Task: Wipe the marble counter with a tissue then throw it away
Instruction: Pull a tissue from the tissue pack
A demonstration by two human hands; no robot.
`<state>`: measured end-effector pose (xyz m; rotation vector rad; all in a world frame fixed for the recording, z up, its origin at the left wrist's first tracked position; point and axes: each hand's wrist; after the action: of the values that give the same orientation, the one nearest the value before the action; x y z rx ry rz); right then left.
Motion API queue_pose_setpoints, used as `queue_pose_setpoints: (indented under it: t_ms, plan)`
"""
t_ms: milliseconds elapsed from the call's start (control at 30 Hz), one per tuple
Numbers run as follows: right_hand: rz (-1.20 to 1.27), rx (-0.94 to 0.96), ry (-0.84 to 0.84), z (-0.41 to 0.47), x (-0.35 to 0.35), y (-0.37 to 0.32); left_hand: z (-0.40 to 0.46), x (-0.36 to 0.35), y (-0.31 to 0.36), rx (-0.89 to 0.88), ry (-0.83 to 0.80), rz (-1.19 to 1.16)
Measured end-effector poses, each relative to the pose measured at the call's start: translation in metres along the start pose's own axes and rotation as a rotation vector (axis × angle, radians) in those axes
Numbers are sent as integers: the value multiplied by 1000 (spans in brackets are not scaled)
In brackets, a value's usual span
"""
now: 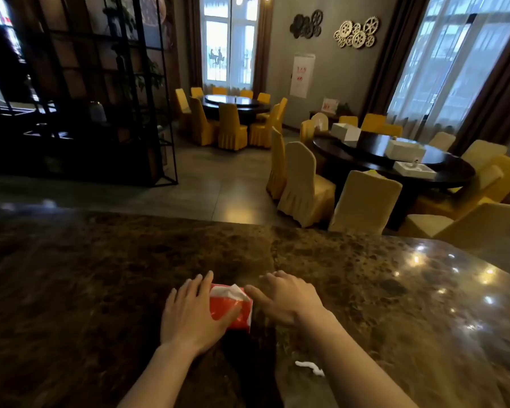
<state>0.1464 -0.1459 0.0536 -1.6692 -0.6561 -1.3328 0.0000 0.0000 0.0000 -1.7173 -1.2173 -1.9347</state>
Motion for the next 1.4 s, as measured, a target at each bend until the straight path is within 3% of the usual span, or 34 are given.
queue_pose_setpoints:
  t_ms: [133, 433, 767, 1300, 1400]
  plan:
    - [-70, 24, -34, 6, -27, 2, -3, -29, -10, 7, 37, 19]
    - [4, 51, 155, 30, -80, -5, -22, -99, -21, -63, 86, 71]
    - [9, 86, 350, 50, -97, -10, -19, -120, -29, -35, 16, 176]
    - [676, -150, 811, 55, 2, -2, -22, -119, -32, -55, 53, 136]
    - [776, -243, 819, 26, 18, 23, -23, -119, -33, -58, 66, 114]
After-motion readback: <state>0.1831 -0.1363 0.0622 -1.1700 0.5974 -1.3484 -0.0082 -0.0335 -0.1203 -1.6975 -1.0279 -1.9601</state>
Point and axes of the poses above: each hand's wrist, its own z-axis towards the middle knuckle, its own x-axis out of the back of the hand, y = z × x, and after that the axes turned 11 degrees about x, right-handed
